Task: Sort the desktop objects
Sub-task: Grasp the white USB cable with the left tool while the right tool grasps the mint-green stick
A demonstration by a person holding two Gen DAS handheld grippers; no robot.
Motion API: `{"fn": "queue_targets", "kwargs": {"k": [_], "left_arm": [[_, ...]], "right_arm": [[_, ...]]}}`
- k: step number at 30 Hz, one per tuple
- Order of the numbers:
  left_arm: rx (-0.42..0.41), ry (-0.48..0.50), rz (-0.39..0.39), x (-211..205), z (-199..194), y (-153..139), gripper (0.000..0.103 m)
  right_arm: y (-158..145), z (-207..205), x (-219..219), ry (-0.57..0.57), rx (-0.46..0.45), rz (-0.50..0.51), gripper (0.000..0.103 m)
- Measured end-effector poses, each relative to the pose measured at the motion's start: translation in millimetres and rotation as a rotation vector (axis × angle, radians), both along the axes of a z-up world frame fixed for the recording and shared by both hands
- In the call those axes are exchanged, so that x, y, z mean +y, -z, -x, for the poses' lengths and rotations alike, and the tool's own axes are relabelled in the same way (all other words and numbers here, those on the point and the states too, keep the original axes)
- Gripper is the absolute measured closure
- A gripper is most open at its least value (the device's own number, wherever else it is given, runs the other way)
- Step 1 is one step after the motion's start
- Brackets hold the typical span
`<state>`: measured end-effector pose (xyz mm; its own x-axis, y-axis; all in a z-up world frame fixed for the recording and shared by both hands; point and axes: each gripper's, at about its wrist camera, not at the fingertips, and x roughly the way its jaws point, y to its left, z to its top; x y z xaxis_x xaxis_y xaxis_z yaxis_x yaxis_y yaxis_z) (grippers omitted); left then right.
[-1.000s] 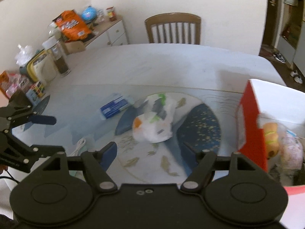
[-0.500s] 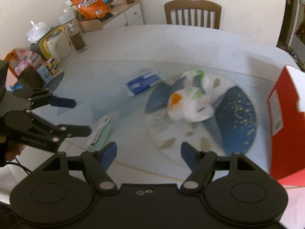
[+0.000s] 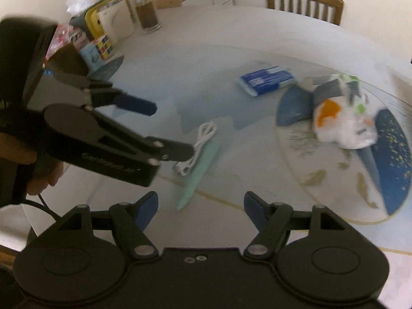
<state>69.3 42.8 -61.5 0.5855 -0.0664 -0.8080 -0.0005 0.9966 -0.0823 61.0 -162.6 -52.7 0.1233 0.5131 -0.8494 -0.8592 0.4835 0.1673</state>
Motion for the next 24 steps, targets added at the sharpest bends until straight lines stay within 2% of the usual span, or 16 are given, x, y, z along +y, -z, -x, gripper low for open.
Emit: {"fn": "queue_targets", "kwargs": {"k": [10,19,24], "left_arm": [[0.019,0.008,-0.001,-3,-5,10,0.017],[0.041,-0.027,-0.008,9,-2,16,0.018],[0.034,-0.017,0.005,8,8,10,0.018]], "right_arm": [[19,-2,12,-0.021,-0.089,0.059,0.045],[17,-31,-2,0.016,-0.102,0.076,0.056],[12,-37,-5,-0.029,-0.091,0.059,0.058]]}}
